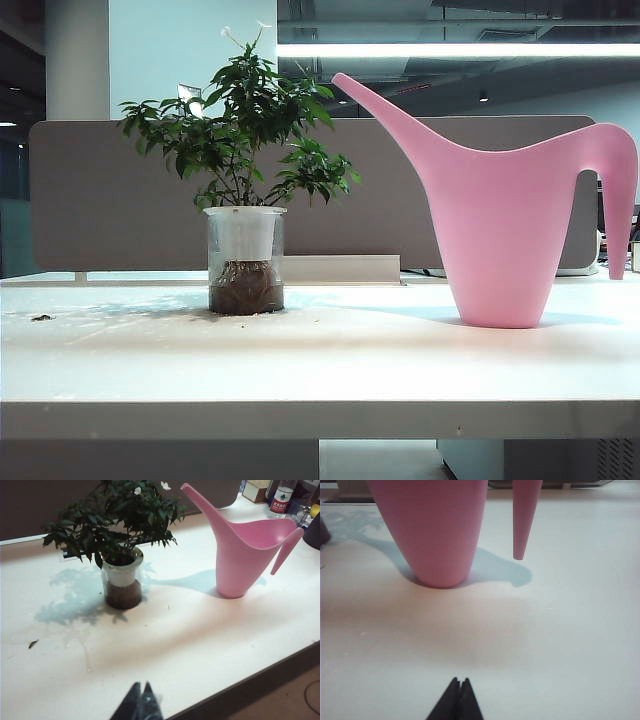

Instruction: Pick up the watering can from the table, water the potted plant, and put the can back.

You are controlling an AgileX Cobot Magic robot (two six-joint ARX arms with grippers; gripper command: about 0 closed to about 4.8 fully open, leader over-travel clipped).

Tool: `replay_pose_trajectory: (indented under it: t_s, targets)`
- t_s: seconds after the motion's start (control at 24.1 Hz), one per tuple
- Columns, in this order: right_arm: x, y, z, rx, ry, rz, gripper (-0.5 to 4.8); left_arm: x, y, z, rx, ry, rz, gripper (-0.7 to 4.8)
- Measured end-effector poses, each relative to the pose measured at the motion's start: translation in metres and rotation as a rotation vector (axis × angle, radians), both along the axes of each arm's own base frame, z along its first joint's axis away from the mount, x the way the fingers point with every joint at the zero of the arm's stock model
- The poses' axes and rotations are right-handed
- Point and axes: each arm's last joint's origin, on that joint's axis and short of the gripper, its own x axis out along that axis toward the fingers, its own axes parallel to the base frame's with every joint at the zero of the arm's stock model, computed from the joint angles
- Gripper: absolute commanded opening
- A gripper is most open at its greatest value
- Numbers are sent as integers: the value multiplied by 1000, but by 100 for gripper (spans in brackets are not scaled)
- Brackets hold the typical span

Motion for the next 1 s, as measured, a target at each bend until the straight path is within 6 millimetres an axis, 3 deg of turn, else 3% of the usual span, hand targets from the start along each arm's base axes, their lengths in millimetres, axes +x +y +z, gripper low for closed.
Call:
replay_pose_trajectory:
  t_s: [0.17, 0.42, 0.62, 0.87, 0.91, 1.0]
  targets:
    - [0, 0, 0, 0, 0, -1, 0, 4, -1, -6, 1, 9, -1, -5]
    - [0, 0, 0, -1, 1, -3, 0, 17, -1, -35, 19, 76, 71, -5]
    - [0, 0, 0, -2, 1, -3, 0, 46, 0, -104, 23, -106, 144, -5]
    - [0, 0, 0, -2, 1, -4, 0, 60, 2, -164, 13, -251, 258, -5]
    - [0, 0, 0, -2, 1, -4, 0, 63, 2, -183, 0, -253, 278, -5]
    - [0, 0, 0, -3, 1, -5, 0, 64, 2, -201, -9, -233, 285, -5]
